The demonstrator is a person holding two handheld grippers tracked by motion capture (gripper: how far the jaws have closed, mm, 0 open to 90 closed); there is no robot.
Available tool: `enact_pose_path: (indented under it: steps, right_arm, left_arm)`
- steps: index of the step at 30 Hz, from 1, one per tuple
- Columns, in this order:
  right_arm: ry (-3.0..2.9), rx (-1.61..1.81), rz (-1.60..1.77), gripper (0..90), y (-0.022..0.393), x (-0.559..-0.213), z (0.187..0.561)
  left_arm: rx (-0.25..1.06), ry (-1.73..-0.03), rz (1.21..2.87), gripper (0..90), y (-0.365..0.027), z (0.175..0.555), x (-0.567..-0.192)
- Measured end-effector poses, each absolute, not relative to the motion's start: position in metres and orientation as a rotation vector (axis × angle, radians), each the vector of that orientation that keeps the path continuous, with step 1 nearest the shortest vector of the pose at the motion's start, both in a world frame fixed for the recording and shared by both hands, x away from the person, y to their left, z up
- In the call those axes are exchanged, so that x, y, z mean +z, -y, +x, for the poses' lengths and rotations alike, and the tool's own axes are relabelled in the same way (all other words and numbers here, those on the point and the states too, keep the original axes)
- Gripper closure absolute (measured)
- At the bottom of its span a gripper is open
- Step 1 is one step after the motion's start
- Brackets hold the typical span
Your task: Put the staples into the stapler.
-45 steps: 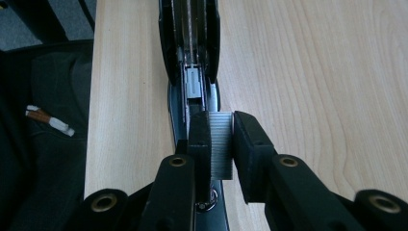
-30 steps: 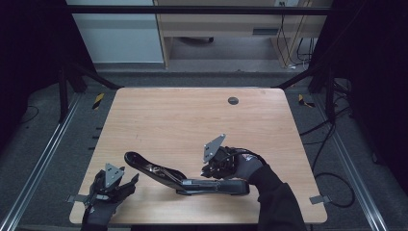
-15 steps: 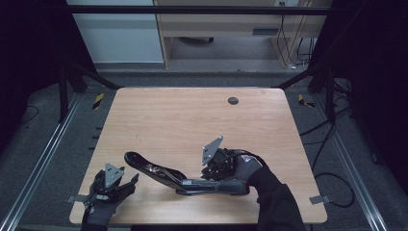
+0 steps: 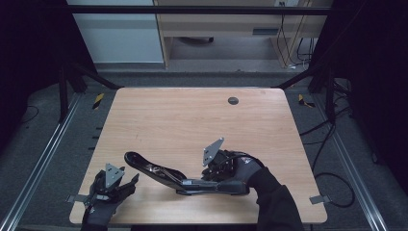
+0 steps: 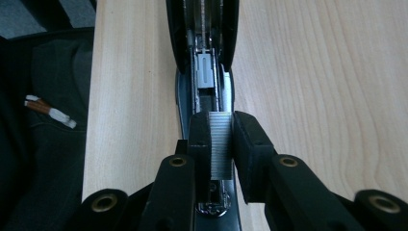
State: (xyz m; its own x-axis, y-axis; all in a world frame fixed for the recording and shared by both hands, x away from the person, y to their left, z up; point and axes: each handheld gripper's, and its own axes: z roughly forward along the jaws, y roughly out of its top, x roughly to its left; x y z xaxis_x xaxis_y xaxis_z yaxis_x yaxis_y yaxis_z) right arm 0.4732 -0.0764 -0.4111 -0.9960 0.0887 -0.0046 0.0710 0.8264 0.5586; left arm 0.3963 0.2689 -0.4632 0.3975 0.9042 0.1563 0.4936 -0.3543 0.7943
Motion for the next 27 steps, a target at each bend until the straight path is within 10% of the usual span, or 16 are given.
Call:
enact_pose_path:
  steps: [27]
  right_arm:
    - [-3.0, 0.884, 0.087, 78.2, 0.072, -0.423, 0.473]
  left_arm:
    - [0.793, -1.194, 1.994, 41.6, -0.269, 0.397, -0.464]
